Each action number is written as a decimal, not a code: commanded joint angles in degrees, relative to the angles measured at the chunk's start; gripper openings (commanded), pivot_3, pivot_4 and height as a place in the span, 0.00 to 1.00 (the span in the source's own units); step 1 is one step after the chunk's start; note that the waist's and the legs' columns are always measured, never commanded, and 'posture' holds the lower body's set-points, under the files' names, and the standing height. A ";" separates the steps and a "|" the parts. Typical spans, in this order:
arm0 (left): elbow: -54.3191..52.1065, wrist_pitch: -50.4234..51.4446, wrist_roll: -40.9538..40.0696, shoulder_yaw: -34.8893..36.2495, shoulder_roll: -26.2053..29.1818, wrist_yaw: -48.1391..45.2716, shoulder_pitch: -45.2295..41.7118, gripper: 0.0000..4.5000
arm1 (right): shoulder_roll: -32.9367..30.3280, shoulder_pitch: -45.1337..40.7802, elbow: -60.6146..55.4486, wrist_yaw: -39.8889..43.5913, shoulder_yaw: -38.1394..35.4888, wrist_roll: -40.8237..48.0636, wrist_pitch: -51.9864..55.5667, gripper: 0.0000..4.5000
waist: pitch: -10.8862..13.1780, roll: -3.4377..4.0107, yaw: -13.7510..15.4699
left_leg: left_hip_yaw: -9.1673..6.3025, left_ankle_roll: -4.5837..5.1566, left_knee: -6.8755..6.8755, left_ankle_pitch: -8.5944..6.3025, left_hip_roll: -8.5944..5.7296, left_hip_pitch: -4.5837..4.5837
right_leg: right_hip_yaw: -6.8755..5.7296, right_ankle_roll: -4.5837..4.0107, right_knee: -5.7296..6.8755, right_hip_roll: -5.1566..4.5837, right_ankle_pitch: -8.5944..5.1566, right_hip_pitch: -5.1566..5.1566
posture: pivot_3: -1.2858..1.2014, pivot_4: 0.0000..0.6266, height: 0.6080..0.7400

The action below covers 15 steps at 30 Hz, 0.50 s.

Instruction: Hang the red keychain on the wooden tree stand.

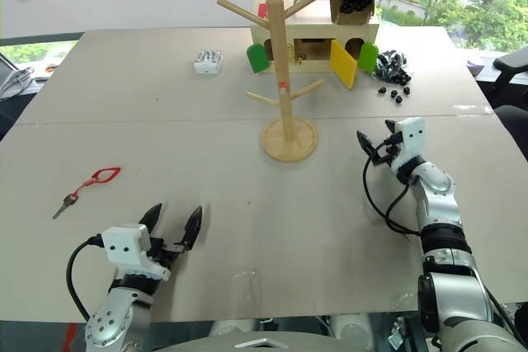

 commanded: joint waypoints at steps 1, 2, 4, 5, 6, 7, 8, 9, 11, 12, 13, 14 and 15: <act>-0.99 -1.25 -0.22 0.62 -0.11 0.19 0.38 0.99 | -0.33 -1.16 -1.15 0.40 -0.33 0.50 -1.09 1.00 | 0.00 0.00 0.00 | 0.00 0.00 0.00 0.00 0.00 0.00 | 0.00 0.00 0.00 0.00 0.00 0.00 | 0.52 0.24 1.00; -1.35 -0.89 -0.21 0.47 -0.15 0.40 0.23 0.99 | -0.34 -1.04 -1.32 0.41 -0.36 0.53 -1.07 1.00 | 0.00 0.00 0.00 | 0.00 0.00 0.00 0.00 0.00 0.00 | 0.00 0.00 0.00 0.00 0.00 0.00 | 0.52 0.24 1.00; -1.93 -0.36 -0.14 0.20 -0.20 0.66 0.06 0.99 | -0.35 -0.88 -1.53 0.40 -0.42 0.60 -1.00 1.00 | 0.00 0.00 0.00 | 0.00 0.00 0.00 0.00 0.00 0.00 | 0.00 0.00 0.00 0.00 0.00 0.00 | 0.52 0.24 1.00; -2.11 -0.24 -0.10 0.13 -0.20 0.73 0.07 0.99 | -0.37 -0.82 -1.60 0.41 -0.45 0.62 -0.98 1.00 | 0.00 0.00 0.00 | 0.00 0.00 0.00 0.00 0.00 0.00 | 0.00 0.00 0.00 0.00 0.00 0.00 | 0.52 0.24 1.00; -2.25 -0.10 -0.08 0.07 -0.17 0.79 0.06 0.99 | -0.39 -0.77 -1.68 0.41 -0.47 0.64 -0.94 1.00 | 0.00 0.00 0.00 | 0.00 0.00 0.00 0.00 0.00 0.00 | 0.00 0.00 0.00 0.00 0.00 0.00 | 0.52 0.24 1.00; -2.39 0.10 -0.08 0.01 -0.13 0.87 0.02 0.99 | -0.41 -0.64 -1.78 0.42 -0.52 0.69 -0.87 1.00 | 0.00 0.00 -0.01 | 0.00 0.00 0.00 0.00 0.00 0.00 | 0.00 0.00 0.00 0.00 0.00 0.00 | 0.52 0.24 1.00; -2.53 0.29 -0.10 -0.03 -0.06 0.90 -0.06 0.99 | -0.44 -0.52 -1.86 0.42 -0.58 0.74 -0.82 1.00 | 0.00 0.00 -0.01 | 0.00 0.00 0.00 0.00 0.00 0.00 | 0.00 0.00 0.00 0.00 0.00 0.00 | 0.52 0.24 1.00; -2.65 0.48 -0.05 -0.05 0.00 0.99 -0.18 0.99 | -0.46 -0.43 -1.90 0.43 -0.65 0.80 -0.75 1.00 | 0.00 0.00 0.00 | 0.00 0.00 0.00 0.00 0.00 0.00 | 0.00 0.00 0.00 0.00 0.00 0.00 | 0.52 0.24 1.00; -2.98 0.85 -0.08 -0.08 0.06 1.14 -0.38 0.99 | -0.49 -0.29 -1.92 0.46 -0.74 0.86 -0.72 1.00 | 0.00 0.00 0.00 | 0.00 0.00 0.00 0.00 0.00 0.00 | 0.00 0.00 0.00 0.00 0.00 0.00 | 0.52 0.24 1.00; -3.09 0.96 -0.04 -0.10 0.08 1.19 -0.42 0.99 | -0.49 -0.24 -1.93 0.46 -0.78 0.89 -0.71 1.00 | 0.00 0.00 0.00 | 0.00 0.00 0.00 0.00 0.00 0.00 | 0.00 0.00 0.00 0.00 0.00 0.00 | 0.52 0.24 1.00; -3.20 1.04 -0.02 -0.13 0.09 1.20 -0.41 0.99 | -0.48 -0.14 -2.00 0.49 -0.82 0.95 -0.69 1.00 | 0.00 0.00 0.00 | 0.00 0.00 0.00 0.00 0.00 0.00 | 0.00 0.00 0.00 0.00 0.00 0.00 | 0.52 0.24 1.00; -3.29 1.15 -0.02 -0.14 0.09 1.20 -0.43 0.99 | -0.47 -0.08 -2.04 0.54 -0.85 1.00 -0.70 1.00 | 0.00 0.00 0.00 | 0.00 0.00 0.00 0.00 0.00 0.00 | 0.01 0.00 0.00 0.00 0.00 0.00 | 0.52 0.24 1.00; -3.37 1.27 0.02 -0.14 0.10 1.21 -0.52 0.99 | -0.46 -0.06 -2.00 0.56 -0.89 1.05 -0.71 1.00 | 0.00 0.00 0.00 | 0.01 0.00 0.00 0.00 0.00 0.00 | 0.01 0.00 0.00 0.00 0.00 0.00 | 0.52 0.24 1.00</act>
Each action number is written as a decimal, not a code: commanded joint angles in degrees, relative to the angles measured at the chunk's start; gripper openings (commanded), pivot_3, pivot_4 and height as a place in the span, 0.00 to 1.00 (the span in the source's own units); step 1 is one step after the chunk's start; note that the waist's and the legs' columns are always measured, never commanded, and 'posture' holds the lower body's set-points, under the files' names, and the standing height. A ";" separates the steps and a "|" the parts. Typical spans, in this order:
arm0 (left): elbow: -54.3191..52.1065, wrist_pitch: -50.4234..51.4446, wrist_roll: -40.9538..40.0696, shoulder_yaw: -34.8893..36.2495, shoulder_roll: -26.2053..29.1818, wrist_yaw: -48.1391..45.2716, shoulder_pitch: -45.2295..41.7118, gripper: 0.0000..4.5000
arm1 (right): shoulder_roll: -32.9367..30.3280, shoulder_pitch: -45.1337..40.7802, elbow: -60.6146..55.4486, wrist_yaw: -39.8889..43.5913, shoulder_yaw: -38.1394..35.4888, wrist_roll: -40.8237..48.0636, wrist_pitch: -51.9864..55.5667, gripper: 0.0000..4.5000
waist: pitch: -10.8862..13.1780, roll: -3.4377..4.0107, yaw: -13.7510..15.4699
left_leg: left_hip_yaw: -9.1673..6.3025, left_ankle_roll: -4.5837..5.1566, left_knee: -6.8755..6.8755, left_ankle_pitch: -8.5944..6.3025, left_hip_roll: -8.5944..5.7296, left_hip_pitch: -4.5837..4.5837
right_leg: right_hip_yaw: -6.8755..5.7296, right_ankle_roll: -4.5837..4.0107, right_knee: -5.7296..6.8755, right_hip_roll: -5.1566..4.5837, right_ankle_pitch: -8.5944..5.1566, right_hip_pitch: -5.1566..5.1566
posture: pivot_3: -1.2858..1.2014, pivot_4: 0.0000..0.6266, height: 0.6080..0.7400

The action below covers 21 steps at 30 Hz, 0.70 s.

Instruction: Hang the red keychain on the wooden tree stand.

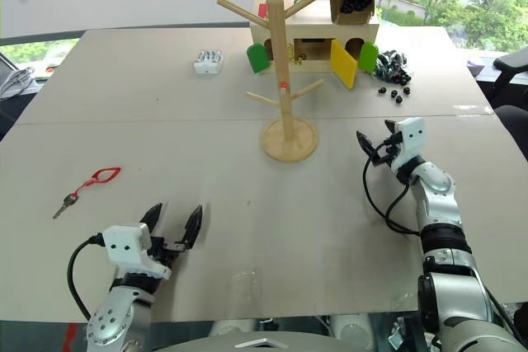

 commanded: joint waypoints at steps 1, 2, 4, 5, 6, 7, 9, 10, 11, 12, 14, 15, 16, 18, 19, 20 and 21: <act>-3.11 0.13 -0.08 0.03 0.21 0.52 -0.10 0.99 | -0.47 -0.01 -1.98 0.24 -0.91 1.06 -0.72 1.00 | 0.00 0.00 0.00 | 0.01 0.00 0.00 0.00 0.00 0.00 | 0.00 0.00 0.00 0.00 0.00 0.00 | 0.52 0.24 1.00; -3.23 0.33 -0.08 0.05 0.23 0.55 -0.21 0.99 | -0.48 0.02 -1.96 0.26 -0.94 1.11 -0.75 1.00 | 0.00 0.00 0.01 | 0.00 0.00 0.00 0.00 0.00 0.00 | 0.00 0.00 0.00 0.00 0.00 0.00 | 0.52 0.24 1.00; -3.47 0.72 -0.11 0.10 0.25 0.63 -0.45 0.99 | -0.54 -0.02 -1.81 0.36 -1.09 1.33 -0.74 1.00 | 0.00 0.00 0.00 | 0.00 0.00 0.00 0.00 0.00 0.00 | 0.01 0.00 0.00 0.00 0.00 0.00 | 0.52 0.24 1.00; -3.61 0.86 -0.12 0.14 0.29 0.61 -0.45 0.99 | -0.61 0.04 -1.89 0.58 -1.23 1.59 -0.75 1.00 | 0.00 0.00 0.00 | 0.00 0.00 0.00 0.00 0.00 0.00 | 0.00 0.00 0.00 0.00 0.00 0.00 | 0.52 0.24 1.00; -3.74 1.02 -0.14 0.18 0.33 0.58 -0.46 0.99 | -0.77 0.17 -2.01 0.93 -1.27 1.75 -1.01 1.00 | 0.00 0.00 0.00 | 0.01 0.00 0.00 0.00 0.00 0.00 | 0.00 0.00 0.00 0.00 0.00 0.00 | 0.52 0.24 1.00; -3.90 1.25 -0.18 0.23 0.35 0.58 -0.52 0.99 | -1.02 0.49 -2.42 2.02 -1.24 2.08 -1.66 1.00 | 0.00 0.00 0.00 | 0.01 0.00 0.00 0.00 0.00 0.00 | 0.00 0.00 0.00 0.00 0.00 0.00 | 0.52 0.24 1.00; -4.48 2.11 -0.50 0.55 0.61 0.61 -0.87 0.99 | -2.29 2.24 -5.56 7.36 -1.15 4.60 -0.77 1.00 | 0.00 0.00 0.14 | 0.00 0.00 0.00 0.00 0.00 0.00 | -0.01 0.00 0.00 0.00 0.00 0.00 | 0.52 0.24 1.00; -4.65 2.62 -0.79 0.88 0.93 0.50 -1.16 0.99 | -3.37 3.66 -8.37 11.61 -0.93 6.68 0.36 1.00 | 0.00 0.00 0.29 | -0.02 0.00 0.00 0.00 0.00 -0.01 | -0.02 0.00 0.00 0.00 0.00 0.01 | 0.52 0.24 1.00; -4.68 3.02 -1.10 1.31 1.29 0.37 -1.47 0.99 | -4.56 5.18 -11.35 15.71 -0.51 8.57 1.58 1.00 | 0.00 0.01 0.38 | -0.02 0.00 0.00 0.00 0.00 -0.03 | -0.03 0.00 -0.01 -0.01 0.00 0.01 | 0.52 0.24 1.00; -4.57 3.41 -1.56 1.90 1.68 0.23 -1.81 0.99 | -5.81 6.63 -14.27 19.23 0.17 10.06 3.02 1.00 | 0.00 0.01 0.43 | -0.02 0.01 0.00 0.00 -0.01 -0.02 | -0.03 0.00 -0.01 -0.01 0.00 0.01 | 0.52 0.24 1.00; -4.21 4.57 -2.40 3.25 2.52 0.31 -2.86 0.99 | -9.38 9.96 -21.35 26.82 2.34 12.38 5.98 1.00 | 0.01 0.01 0.41 | -0.02 0.02 0.00 -0.01 0.00 -0.01 | -0.03 0.00 -0.01 -0.01 0.00 0.01 | 0.52 0.24 1.00; -4.07 5.23 -2.74 3.82 3.00 0.29 -3.44 0.99 | -11.02 11.51 -24.76 30.08 3.38 13.20 6.73 1.00 | 0.01 0.01 0.42 | -0.03 0.02 0.00 -0.01 0.00 -0.01 | -0.04 0.00 -0.01 -0.02 0.00 0.01 | 0.52 0.24 1.00; -3.95 6.02 -3.25 4.44 3.61 0.28 -4.16 0.99 | -12.80 13.28 -28.23 33.08 4.62 13.80 7.40 1.00 | 0.00 0.01 0.37 | -0.05 0.02 0.00 -0.01 0.00 0.00 | -0.05 0.00 -0.01 -0.01 0.00 0.01 | 0.52 0.24 1.00; -3.60 7.58 -4.55 5.99 4.78 0.13 -5.44 0.99 | -15.11 16.23 -32.64 37.51 6.62 13.73 6.07 1.00 | 0.00 0.00 0.33 | -0.09 0.02 0.00 -0.01 0.04 0.01 | -0.07 0.00 0.00 0.02 -0.01 0.02 | 0.52 0.24 1.00; -3.33 8.50 -5.45 6.99 5.31 0.23 -6.18 0.99 | -16.16 17.61 -34.28 39.77 7.59 13.71 5.37 1.00 | 0.00 -0.01 0.31 | -0.12 0.02 0.00 -0.01 0.04 0.02 | -0.08 0.00 0.00 0.03 -0.02 0.02 | 0.52 0.24 1.00; -2.82 9.28 -6.12 8.16 6.09 0.28 -7.06 0.99 | -17.09 18.97 -35.16 42.52 8.66 12.95 2.71 1.00 | 0.00 -0.02 0.29 | -0.15 0.02 0.00 -0.01 0.05 0.02 | -0.10 0.00 -0.01 0.05 -0.02 0.02 | 0.52 0.24 1.00; -2.30 9.85 -6.64 9.15 6.79 0.18 -7.82 0.99 | -17.83 19.93 -35.70 44.56 9.52 12.40 1.15 1.00 | 0.00 -0.02 0.38 | -0.15 0.02 0.00 -0.01 0.05 0.02 | -0.10 0.00 -0.01 0.04 -0.02 0.03 | 0.52 0.24 1.00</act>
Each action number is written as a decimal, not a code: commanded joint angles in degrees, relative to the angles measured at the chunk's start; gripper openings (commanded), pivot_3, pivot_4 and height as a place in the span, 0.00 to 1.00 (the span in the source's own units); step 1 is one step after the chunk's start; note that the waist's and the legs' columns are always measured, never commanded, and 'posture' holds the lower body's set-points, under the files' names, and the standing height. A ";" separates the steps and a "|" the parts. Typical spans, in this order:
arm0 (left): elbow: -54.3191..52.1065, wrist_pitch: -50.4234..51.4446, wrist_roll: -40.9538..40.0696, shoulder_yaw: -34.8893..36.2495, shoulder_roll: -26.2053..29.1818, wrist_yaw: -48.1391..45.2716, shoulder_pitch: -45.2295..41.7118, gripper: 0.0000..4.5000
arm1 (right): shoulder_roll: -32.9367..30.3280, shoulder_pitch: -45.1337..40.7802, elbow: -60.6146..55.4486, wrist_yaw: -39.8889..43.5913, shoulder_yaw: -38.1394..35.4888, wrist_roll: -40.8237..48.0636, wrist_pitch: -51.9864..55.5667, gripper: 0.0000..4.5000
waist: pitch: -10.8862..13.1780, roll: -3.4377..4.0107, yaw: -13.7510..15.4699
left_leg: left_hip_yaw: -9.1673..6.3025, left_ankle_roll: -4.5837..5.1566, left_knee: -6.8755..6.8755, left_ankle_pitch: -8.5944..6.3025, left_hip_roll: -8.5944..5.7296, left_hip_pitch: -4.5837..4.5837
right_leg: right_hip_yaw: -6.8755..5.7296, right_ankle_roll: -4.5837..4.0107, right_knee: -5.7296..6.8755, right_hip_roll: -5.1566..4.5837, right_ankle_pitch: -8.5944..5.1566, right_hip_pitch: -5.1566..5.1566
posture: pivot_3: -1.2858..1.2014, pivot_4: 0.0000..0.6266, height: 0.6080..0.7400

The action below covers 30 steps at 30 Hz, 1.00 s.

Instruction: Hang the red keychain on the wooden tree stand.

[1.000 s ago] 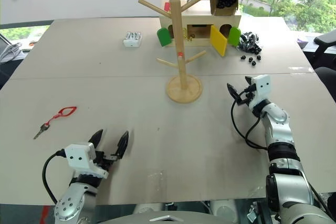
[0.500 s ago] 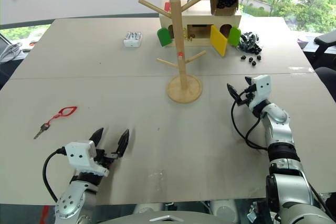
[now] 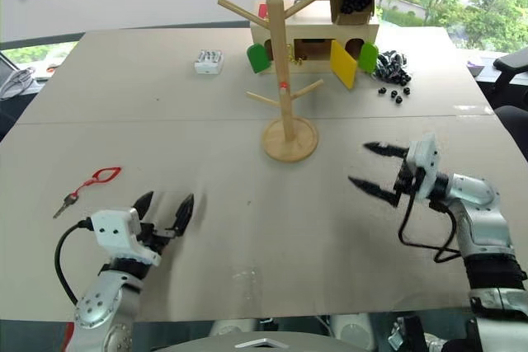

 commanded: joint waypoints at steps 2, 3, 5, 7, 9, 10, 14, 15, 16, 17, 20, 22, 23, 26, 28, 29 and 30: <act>0.55 2.70 -3.38 5.92 3.25 0.34 -3.00 0.99 | -1.60 2.66 -3.97 8.18 2.18 1.05 -5.77 1.00 | 0.02 -0.03 0.20 | 0.00 0.00 0.00 0.00 -0.02 0.00 | -0.01 0.00 0.00 -0.02 0.00 0.00 | 0.52 0.24 1.00; 1.02 3.32 -4.08 6.89 3.77 0.26 -3.65 0.99 | -1.40 2.49 -3.90 8.25 2.24 1.62 -5.36 1.00 | 0.02 -0.03 0.18 | 0.01 0.00 0.00 0.00 -0.02 0.00 | -0.01 0.00 -0.01 -0.01 0.00 0.01 | 0.52 0.24 1.00; 2.16 4.22 -4.53 8.98 5.73 -0.32 -4.79 0.99 | -0.83 1.51 -2.59 7.60 2.25 1.63 -5.16 1.00 | 0.02 -0.04 0.16 | 0.04 0.00 0.01 0.00 -0.02 0.00 | 0.01 0.01 0.00 -0.02 0.01 0.01 | 0.52 0.24 1.00; 3.64 5.86 -6.82 11.93 7.44 -0.95 -6.08 0.99 | -0.38 0.63 -0.57 7.32 2.39 0.65 -6.73 1.00 | 0.02 -0.04 0.22 | 0.04 -0.01 0.02 0.00 -0.03 0.02 | 0.01 0.01 0.00 -0.02 0.01 0.03 | 0.52 0.24 1.00; 7.43 9.17 -9.07 14.81 12.35 -4.52 -6.99 0.99 | 0.35 -0.11 1.20 6.75 2.45 -0.01 -8.08 1.00 | 0.01 -0.12 0.33 | 0.03 -0.01 0.02 0.01 -0.03 0.02 | -0.01 -0.01 0.01 -0.01 0.01 0.03 | 0.52 0.24 1.00; 9.06 10.48 -9.82 15.60 14.60 -6.34 -7.19 0.99 | 0.65 -0.35 1.57 6.45 2.51 -0.15 -8.30 1.00 | 0.02 -0.13 0.35 | -0.02 -0.02 0.02 0.01 -0.02 0.02 | -0.07 -0.01 0.02 0.04 0.01 0.03 | 0.52 0.24 1.00; 14.93 11.88 -10.97 18.40 20.80 -11.26 -8.86 0.99 | 1.35 -0.71 2.17 5.83 2.45 -0.45 -8.84 1.00 | 0.03 -0.12 0.34 | 0.00 -0.03 0.02 0.02 -0.01 0.01 | -0.07 -0.01 0.01 0.00 0.00 0.03 | 0.52 0.24 1.00; 16.68 12.23 -11.15 19.03 22.53 -12.67 -9.70 0.99 | 1.48 -0.81 2.38 5.56 2.31 -0.55 -8.97 1.00 | 0.03 -0.12 0.39 | 0.04 -0.03 0.02 0.02 -0.02 0.01 | -0.05 -0.01 0.00 -0.03 0.01 0.03 | 0.52 0.24 1.00; 18.38 11.95 -10.78 19.34 24.21 -14.21 -10.44 0.99 | 1.58 -0.90 2.50 5.31 2.24 -0.66 -9.00 1.00 | 0.03 -0.13 0.46 | 0.06 -0.03 0.02 0.02 -0.05 0.01 | -0.04 0.00 0.00 -0.06 0.01 0.03 | 0.52 0.24 1.00; 20.58 11.75 -10.30 19.45 25.97 -15.72 -11.44 0.99 | 1.66 -0.97 2.59 5.08 2.18 -0.77 -9.05 1.00 | 0.03 -0.15 0.55 | 0.06 -0.03 0.02 0.02 -0.05 0.01 | -0.05 0.00 0.00 -0.07 0.01 0.03 | 0.52 0.24 1.00; 28.56 10.97 -8.53 18.21 30.97 -20.02 -15.65 0.99 | 1.87 -0.97 2.65 4.04 2.02 -1.08 -9.24 1.00 | 0.04 -0.15 0.83 | 0.03 -0.04 0.03 0.02 -0.04 0.04 | -0.09 -0.01 0.03 -0.05 0.01 0.03 | 0.52 0.24 1.00; 32.41 9.91 -7.77 18.04 32.63 -21.11 -18.19 0.99 | 1.95 -0.92 2.64 3.33 1.83 -1.23 -9.38 1.00 | 0.04 -0.14 0.93 | 0.05 -0.04 0.03 0.02 -0.02 0.04 | -0.08 -0.01 0.03 -0.04 0.01 0.03 | 0.52 0.24 1.00; 34.63 9.33 -7.16 17.87 33.54 -21.75 -19.41 0.99 | 1.98 -0.86 2.55 2.87 1.70 -1.28 -9.35 1.00 | 0.04 -0.14 0.96 | 0.05 -0.05 0.03 0.02 -0.02 0.03 | -0.08 -0.01 0.02 -0.04 0.01 0.03 | 0.52 0.24 1.00; 40.27 8.05 -5.64 16.83 35.49 -24.43 -22.02 0.99 | 1.93 -0.70 2.33 1.82 1.45 -1.40 -9.39 1.00 | 0.05 -0.13 0.94 | 0.10 -0.06 0.02 0.03 -0.02 0.02 | -0.05 -0.01 0.01 -0.06 0.01 0.02 | 0.52 0.24 1.00; 43.18 7.29 -4.65 15.94 36.20 -25.98 -23.16 0.99 | 1.83 -0.51 2.08 1.11 1.15 -1.41 -9.48 1.00 | 0.05 -0.13 0.88 | 0.14 -0.18 0.02 0.10 -0.02 0.02 | -0.01 0.00 0.01 -0.06 0.01 0.01 | 0.52 0.24 1.00; 44.35 7.03 -4.32 15.64 36.38 -26.63 -23.65 0.99 | 1.79 -0.49 1.97 0.75 0.95 -1.37 -9.39 1.00 | 0.05 -0.13 0.89 | 0.15 -0.19 0.02 0.10 -0.03 0.02 | -0.01 0.00 0.02 -0.06 0.01 0.01 | 0.52 0.24 1.00; 45.41 6.81 -3.94 15.43 36.53 -27.20 -24.03 0.99 | 1.75 -0.40 1.82 0.39 0.77 -1.33 -9.29 1.00 | 0.05 -0.13 0.86 | 0.14 -0.18 0.02 0.10 -0.03 0.02 | -0.02 0.00 0.02 -0.06 0.01 0.01 | 0.52 0.24 1.00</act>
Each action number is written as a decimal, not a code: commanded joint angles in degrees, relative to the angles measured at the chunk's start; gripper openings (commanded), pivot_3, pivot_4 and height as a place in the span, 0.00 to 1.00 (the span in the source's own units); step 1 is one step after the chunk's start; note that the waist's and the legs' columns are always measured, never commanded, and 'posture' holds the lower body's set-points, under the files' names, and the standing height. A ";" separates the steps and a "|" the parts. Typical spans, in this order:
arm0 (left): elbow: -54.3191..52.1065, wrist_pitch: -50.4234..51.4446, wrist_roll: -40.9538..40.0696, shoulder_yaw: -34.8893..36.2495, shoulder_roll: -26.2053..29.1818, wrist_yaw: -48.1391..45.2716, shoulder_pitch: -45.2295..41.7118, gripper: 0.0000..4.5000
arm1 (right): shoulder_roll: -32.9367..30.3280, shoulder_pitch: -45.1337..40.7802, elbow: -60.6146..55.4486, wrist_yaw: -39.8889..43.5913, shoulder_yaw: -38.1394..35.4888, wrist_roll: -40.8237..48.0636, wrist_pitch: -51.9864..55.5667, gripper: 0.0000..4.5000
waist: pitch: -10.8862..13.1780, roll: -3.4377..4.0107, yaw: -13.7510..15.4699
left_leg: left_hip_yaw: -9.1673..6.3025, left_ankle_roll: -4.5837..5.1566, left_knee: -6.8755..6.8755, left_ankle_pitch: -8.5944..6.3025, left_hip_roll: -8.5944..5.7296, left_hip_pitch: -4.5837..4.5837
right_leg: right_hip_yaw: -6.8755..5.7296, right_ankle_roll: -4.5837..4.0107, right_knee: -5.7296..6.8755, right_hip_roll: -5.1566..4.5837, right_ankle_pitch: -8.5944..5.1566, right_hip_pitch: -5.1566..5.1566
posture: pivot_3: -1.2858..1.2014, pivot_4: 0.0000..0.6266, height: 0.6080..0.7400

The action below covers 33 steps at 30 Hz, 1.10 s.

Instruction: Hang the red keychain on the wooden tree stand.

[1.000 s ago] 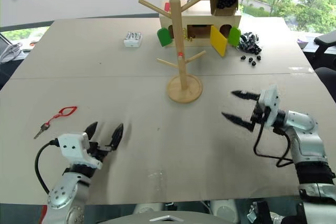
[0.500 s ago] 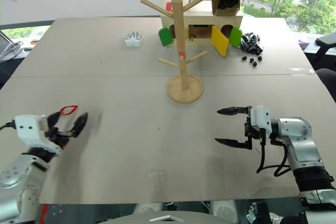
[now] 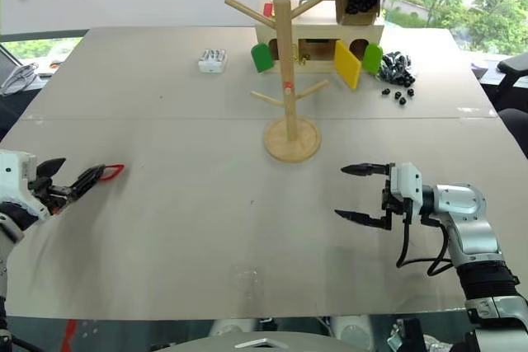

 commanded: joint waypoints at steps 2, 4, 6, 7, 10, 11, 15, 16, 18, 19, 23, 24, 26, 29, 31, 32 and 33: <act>4.59 -2.21 1.75 -0.34 1.97 -2.61 -1.28 0.99 | -0.49 0.23 -1.60 -1.78 -2.16 0.54 -0.40 1.00 | 0.00 0.00 -0.02 | 0.00 0.01 0.00 -0.01 0.00 0.00 | 0.00 0.00 0.00 0.00 0.00 0.00 | 0.52 0.24 1.00; 6.22 -2.75 2.25 -0.55 2.04 -3.12 -1.63 0.99 | -0.59 0.45 -2.03 -2.28 -2.37 0.64 -0.16 1.00 | 0.00 0.00 0.02 | -0.01 0.03 0.00 -0.02 0.01 0.00 | -0.01 0.00 0.00 0.00 0.00 0.00 | 0.52 0.24 1.00; 7.22 -3.24 2.75 -0.73 2.06 -3.47 -1.85 0.99 | -0.71 0.63 -2.46 -2.65 -2.47 0.71 0.07 1.00 | 0.00 -0.01 0.02 | -0.01 0.03 0.00 -0.02 0.01 0.00 | 0.00 0.00 0.00 0.00 0.00 0.00 | 0.52 0.24 1.00; 7.83 -3.69 3.19 -0.96 2.07 -3.55 -1.99 0.99 | -0.74 0.63 -2.55 -2.87 -2.50 0.71 0.15 1.00 | 0.00 0.00 0.02 | -0.01 0.03 0.00 -0.02 0.01 0.00 | 0.00 0.00 0.01 0.00 0.00 0.00 | 0.52 0.24 1.00; 8.71 -4.17 3.82 -1.40 1.69 -3.82 -2.18 0.99 | -0.86 0.50 -2.81 -3.46 -2.61 0.84 0.48 1.00 | 0.00 -0.01 0.02 | -0.01 0.03 0.00 -0.02 0.01 0.00 | 0.00 0.00 0.01 -0.01 0.01 0.00 | 0.52 0.24 1.00; 8.90 -4.36 4.01 -1.58 1.60 -3.87 -2.28 0.99 | -0.86 0.47 -2.81 -3.60 -2.62 0.85 0.52 1.00 | 0.00 -0.01 0.02 | -0.01 0.03 0.00 -0.02 0.01 0.00 | 0.00 0.00 0.02 -0.01 0.01 0.00 | 0.52 0.24 1.00; 9.75 -4.69 4.69 -1.90 1.56 -4.18 -2.73 0.99 | -0.91 0.49 -2.81 -3.90 -2.64 0.91 0.49 1.00 | 0.00 -0.01 0.02 | -0.01 0.04 0.00 -0.02 0.01 0.00 | 0.00 0.00 0.02 -0.01 0.01 0.00 | 0.52 0.24 1.00; 10.17 -4.80 4.96 -2.11 1.64 -4.18 -2.95 0.99 | -0.92 0.33 -2.65 -3.98 -2.65 0.93 0.49 1.00 | 0.00 -0.01 0.02 | -0.01 0.04 0.00 -0.03 0.01 0.00 | 0.00 0.00 0.02 -0.01 0.01 0.00 | 0.52 0.24 1.00; 10.98 -5.24 5.42 -2.49 1.75 -4.33 -3.40 0.99 | -0.91 -0.06 -2.29 -4.12 -2.63 0.91 0.50 1.00 | 0.00 -0.01 0.03 | -0.01 0.05 0.00 -0.03 0.01 0.00 | 0.00 0.00 0.02 -0.01 0.01 0.00 | 0.52 0.24 1.00; 11.35 -5.40 5.51 -2.58 1.74 -4.37 -3.69 0.99 | -0.90 -0.20 -2.16 -4.19 -2.63 0.88 0.44 1.00 | 0.00 -0.01 0.04 | 0.00 0.08 0.00 -0.05 0.01 0.00 | 0.00 0.00 0.02 -0.01 0.01 0.00 | 0.52 0.24 1.00; 12.49 -5.87 5.63 -2.96 1.54 -4.61 -4.79 0.81 | -0.88 -0.31 -2.18 -4.50 -2.66 0.92 0.51 1.00 | 0.00 -0.01 0.07 | -0.01 0.09 0.00 -0.05 0.01 0.01 | -0.01 0.00 0.04 -0.01 0.01 0.00 | 0.52 0.24 1.00; 12.89 -6.39 5.91 -3.17 1.57 -4.56 -4.93 0.69 | -0.89 -0.29 -2.22 -4.54 -2.69 0.95 0.52 1.00 | 0.00 -0.01 0.07 | 0.00 0.09 0.00 -0.05 0.01 0.01 | -0.01 0.00 0.04 -0.01 0.01 0.00 | 0.52 0.24 1.00; 13.53 -6.68 5.86 -3.27 1.50 -4.61 -5.24 0.48 | -0.90 -0.23 -2.28 -4.61 -2.74 1.00 0.53 1.00 | 0.00 -0.01 0.06 | 0.00 0.09 0.00 -0.05 0.01 0.01 | 0.00 0.00 0.04 -0.01 0.01 0.00 | 0.52 0.24 1.00; 14.10 -6.94 5.77 -3.42 1.45 -4.58 -5.61 0.14 | -0.96 -0.01 -2.74 -4.64 -2.92 1.35 0.74 1.00 | 0.00 -0.01 0.02 | 0.00 0.07 0.00 -0.04 0.01 0.01 | 0.00 0.00 0.05 -0.01 0.01 0.00 | 0.52 0.24 1.00; 14.43 -7.21 5.92 -3.56 1.48 -4.46 -5.80 0.01 | -1.18 0.22 -3.36 -4.46 -3.13 1.95 1.25 1.00 | 0.00 -0.01 0.04 | 0.00 0.08 0.00 -0.04 0.01 0.01 | -0.01 0.00 0.05 0.00 0.01 0.00 | 0.52 0.24 1.00; 14.66 -7.33 6.01 -3.61 1.49 -4.34 -5.93 0.01 | -1.27 0.29 -3.58 -4.35 -3.22 2.19 1.46 1.00 | 0.00 -0.01 0.04 | 0.00 0.07 0.00 -0.04 0.01 0.01 | 0.00 0.01 0.05 -0.01 0.01 -0.01 | 0.52 0.24 1.00; 14.88 -7.45 6.11 -3.69 1.50 -4.31 -6.05 0.01 | -1.35 0.30 -3.63 -4.25 -3.27 2.31 1.57 1.00 | 0.00 -0.01 0.05 | 0.00 0.08 0.00 -0.04 0.01 0.01 | 0.00 0.01 0.05 -0.01 0.01 0.00 | 0.52 0.24 1.00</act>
